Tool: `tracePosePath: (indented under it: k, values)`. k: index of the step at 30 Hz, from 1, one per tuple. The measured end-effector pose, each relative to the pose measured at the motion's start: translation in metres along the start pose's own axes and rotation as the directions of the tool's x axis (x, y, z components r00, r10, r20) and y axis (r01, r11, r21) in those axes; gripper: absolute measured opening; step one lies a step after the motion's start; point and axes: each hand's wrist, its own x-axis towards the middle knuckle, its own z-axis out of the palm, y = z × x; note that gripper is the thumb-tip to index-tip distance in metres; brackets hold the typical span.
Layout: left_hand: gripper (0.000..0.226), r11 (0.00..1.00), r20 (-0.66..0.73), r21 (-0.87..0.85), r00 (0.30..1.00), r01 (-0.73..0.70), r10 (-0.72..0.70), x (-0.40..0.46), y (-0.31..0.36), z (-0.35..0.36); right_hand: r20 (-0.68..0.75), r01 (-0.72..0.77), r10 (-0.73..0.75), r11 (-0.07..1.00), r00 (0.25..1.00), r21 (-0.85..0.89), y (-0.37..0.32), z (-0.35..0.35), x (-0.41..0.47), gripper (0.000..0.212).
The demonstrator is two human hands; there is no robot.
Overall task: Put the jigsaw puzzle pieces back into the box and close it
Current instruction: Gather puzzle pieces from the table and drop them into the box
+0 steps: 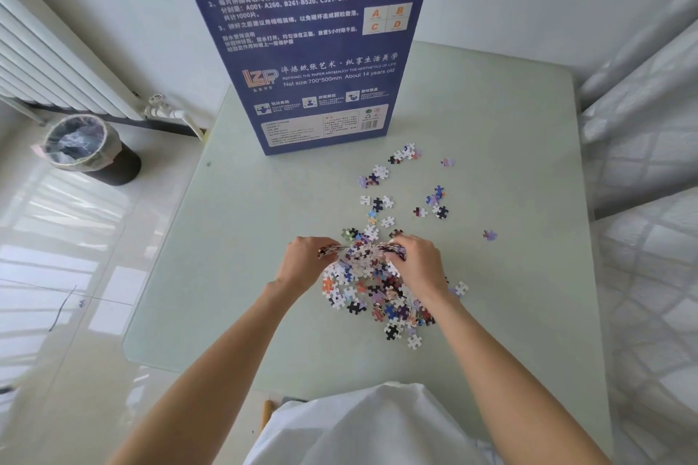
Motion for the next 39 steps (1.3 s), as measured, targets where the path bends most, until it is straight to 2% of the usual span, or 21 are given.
tracePosePath:
  k: [4,7,9,12,14,16,19,21,23,27,30,34,36,39]
  values:
    - [0.024,0.999,-0.032,-0.041,0.999,-0.036,0.035,-0.007,0.009,-0.026,0.021,-0.077,0.076,0.997,0.997,0.026,-0.005,-0.013,-0.005,0.031]
    - [0.021,0.987,-0.142,-0.098,0.983,-0.131,0.116,-0.013,0.022,-0.058,-0.007,-0.13,0.134,0.977,0.991,0.171,-0.02,-0.044,-0.009,0.021]
    - [0.02,0.973,-0.215,-0.115,0.961,-0.202,0.174,-0.015,0.031,-0.078,-0.057,-0.123,0.145,0.947,0.988,0.296,-0.032,-0.073,-0.01,0.02]
    - [0.022,0.939,-0.323,-0.111,0.905,-0.325,0.275,-0.014,0.05,-0.108,-0.127,-0.035,0.099,0.901,0.987,0.432,-0.056,-0.119,-0.007,0.013]
    - [0.023,0.887,-0.449,-0.061,0.806,-0.458,0.385,-0.004,0.074,-0.14,-0.181,0.038,0.061,0.866,0.982,0.499,-0.076,-0.15,0.003,0.007]
    - [0.022,0.814,-0.56,0.014,0.67,-0.58,0.487,0.008,0.105,-0.179,-0.239,0.122,0.016,0.825,0.971,0.552,-0.098,-0.179,0.017,0.012]
    - [0.022,0.73,-0.641,0.205,0.473,-0.652,0.604,0.03,0.145,-0.233,-0.318,0.243,-0.057,0.774,0.946,0.584,-0.125,-0.212,0.043,0.014]
    - [0.022,0.72,-0.665,0.227,0.436,-0.656,0.606,0.051,0.161,-0.263,-0.365,0.311,-0.104,0.757,0.925,0.574,-0.142,-0.231,0.064,0.014]
    - [0.022,0.753,-0.654,0.22,0.479,-0.62,0.586,0.072,0.169,-0.288,-0.399,0.372,-0.157,0.751,0.903,0.545,-0.159,-0.249,0.086,0.012]
    - [0.023,0.87,-0.525,0.272,0.695,-0.411,0.492,0.103,0.172,-0.313,-0.479,0.473,-0.247,0.765,0.842,0.438,-0.191,-0.279,0.132,0.017]
    - [0.026,0.894,-0.422,0.328,0.799,-0.306,0.429,0.112,0.168,-0.314,-0.526,0.56,-0.366,0.781,0.768,0.275,-0.211,-0.29,0.162,0.018]
    - [0.026,0.903,-0.379,0.31,0.833,-0.297,0.404,0.114,0.16,-0.311,-0.482,0.701,-0.614,0.713,0.626,0.002,-0.23,-0.294,0.19,0.021]
    - [0.024,0.905,-0.394,0.287,0.822,-0.314,0.411,0.113,0.159,-0.31,-0.362,0.744,-0.737,0.651,0.571,-0.152,-0.236,-0.293,0.2,0.018]
    - [0.019,0.899,-0.411,0.273,0.803,-0.344,0.432,0.109,0.157,-0.311,-0.171,0.754,-0.815,0.578,0.554,-0.311,-0.24,-0.288,0.214,0.018]
